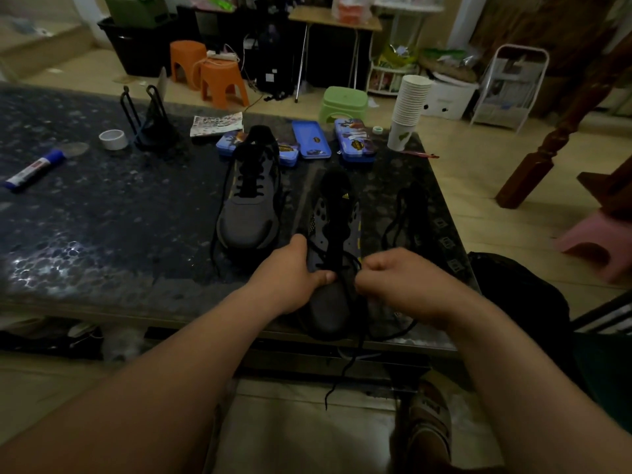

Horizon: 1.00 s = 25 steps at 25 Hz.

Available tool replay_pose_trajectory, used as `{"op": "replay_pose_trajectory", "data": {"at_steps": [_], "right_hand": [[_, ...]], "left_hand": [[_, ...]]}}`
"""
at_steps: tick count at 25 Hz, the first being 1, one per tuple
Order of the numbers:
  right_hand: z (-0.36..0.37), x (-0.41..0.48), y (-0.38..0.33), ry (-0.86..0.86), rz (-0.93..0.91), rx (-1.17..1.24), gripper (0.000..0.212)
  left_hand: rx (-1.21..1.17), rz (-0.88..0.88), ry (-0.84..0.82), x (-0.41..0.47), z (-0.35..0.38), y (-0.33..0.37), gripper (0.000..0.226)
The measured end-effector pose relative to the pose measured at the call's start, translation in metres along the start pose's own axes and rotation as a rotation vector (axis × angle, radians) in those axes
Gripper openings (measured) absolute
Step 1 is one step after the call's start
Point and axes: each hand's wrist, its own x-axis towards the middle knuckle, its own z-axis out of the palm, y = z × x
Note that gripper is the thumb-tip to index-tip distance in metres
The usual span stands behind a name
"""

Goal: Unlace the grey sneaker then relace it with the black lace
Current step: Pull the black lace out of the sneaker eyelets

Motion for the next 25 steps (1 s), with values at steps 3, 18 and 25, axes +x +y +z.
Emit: {"op": "replay_pose_trajectory", "data": {"at_steps": [3, 18, 25], "right_hand": [[0.000, -0.005, 0.002, -0.014, 0.024, -0.056, 0.032], [0.002, 0.018, 0.005, 0.134, 0.064, -0.018, 0.032], [0.003, 0.018, 0.006, 0.136, 0.002, -0.083, 0.030]], "left_hand": [[0.003, 0.002, 0.005, 0.000, 0.000, 0.000, 0.046], [-0.015, 0.012, 0.008, 0.001, 0.001, -0.002, 0.046], [0.011, 0.005, 0.013, 0.000, 0.000, 0.001, 0.046]]}}
